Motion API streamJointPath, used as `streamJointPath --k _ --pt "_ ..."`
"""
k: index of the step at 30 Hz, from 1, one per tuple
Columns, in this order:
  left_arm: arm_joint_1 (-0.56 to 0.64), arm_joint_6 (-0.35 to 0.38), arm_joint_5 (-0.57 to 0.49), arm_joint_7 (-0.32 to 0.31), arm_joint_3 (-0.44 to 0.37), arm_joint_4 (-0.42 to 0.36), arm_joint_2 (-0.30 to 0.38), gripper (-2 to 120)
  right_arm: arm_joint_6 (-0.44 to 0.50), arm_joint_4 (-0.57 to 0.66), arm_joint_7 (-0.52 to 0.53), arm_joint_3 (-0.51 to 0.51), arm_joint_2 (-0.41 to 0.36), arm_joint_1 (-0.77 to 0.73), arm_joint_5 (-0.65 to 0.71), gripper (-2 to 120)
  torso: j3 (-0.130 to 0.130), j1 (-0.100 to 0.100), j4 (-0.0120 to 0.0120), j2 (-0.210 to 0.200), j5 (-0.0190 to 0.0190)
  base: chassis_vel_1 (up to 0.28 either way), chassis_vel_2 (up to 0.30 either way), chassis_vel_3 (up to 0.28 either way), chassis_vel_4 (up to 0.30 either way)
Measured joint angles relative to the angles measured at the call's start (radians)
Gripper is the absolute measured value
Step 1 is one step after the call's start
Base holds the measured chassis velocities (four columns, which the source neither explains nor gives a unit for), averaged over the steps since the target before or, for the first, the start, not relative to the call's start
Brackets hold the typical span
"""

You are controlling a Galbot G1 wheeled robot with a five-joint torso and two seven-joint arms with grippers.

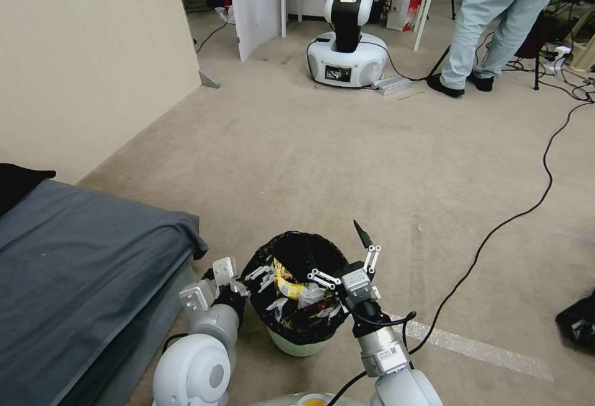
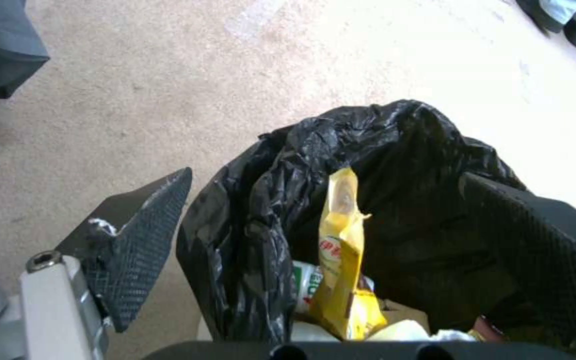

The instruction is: Pick up the trash bin, then pick up the garbage from the floor and place it into the trash bin.

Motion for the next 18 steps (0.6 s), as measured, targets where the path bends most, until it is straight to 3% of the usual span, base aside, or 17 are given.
streamJointPath --k 4,8,10,11,14,15,16,18 --pt "0.019 -0.009 0.031 0.006 0.007 -0.040 -0.001 99 0.001 0.005 0.000 0.004 -0.001 0.000 0.001 100 0.000 0.000 0.0000 0.000 0.0001 0.000 0.000 0.000 0.000" --pt "0.053 -0.080 0.148 0.046 0.010 -0.076 0.000 99 0.001 0.014 0.003 0.011 0.005 0.001 0.005 100 0.000 0.000 0.0001 0.000 0.0001 0.000 0.000 0.000 0.000" --pt "0.078 -0.203 0.256 0.104 0.015 -0.082 0.001 99 0.000 0.022 0.010 0.015 0.013 0.000 0.009 100 0.000 0.000 0.0001 0.000 0.0001 0.000 0.000 0.000 0.000" --pt "0.078 -0.203 0.256 0.104 0.015 -0.082 0.001 99 0.000 0.022 0.010 0.015 0.013 0.000 0.009 100 0.000 0.000 0.0001 0.000 0.0001 0.000 0.000 0.000 0.000" --pt "0.110 -0.490 0.486 0.219 0.016 -0.042 -0.004 100 -0.015 0.052 0.037 0.029 0.031 -0.013 0.014 100 0.000 0.000 0.0000 0.000 0.0000 0.000 0.000 0.000 0.000" --pt "0.117 -0.552 0.528 0.227 0.019 -0.034 -0.008 100 -0.021 0.063 0.047 0.032 0.035 -0.019 0.018 100 0.000 0.000 0.0000 0.000 0.0001 0.000 0.000 0.000 0.000" --pt "0.117 -0.552 0.528 0.227 0.019 -0.034 -0.008 100 -0.021 0.063 0.047 0.032 0.035 -0.019 0.018 100 0.000 0.000 0.0000 0.000 0.0001 0.000 0.000 0.000 0.000" --pt "0.135 -0.692 0.638 0.233 0.030 -0.013 -0.020 100 -0.025 0.085 0.061 0.043 0.042 -0.035 0.026 100 0.000 0.000 0.0000 0.000 0.0000 0.000 0.000 0.000 0.000"
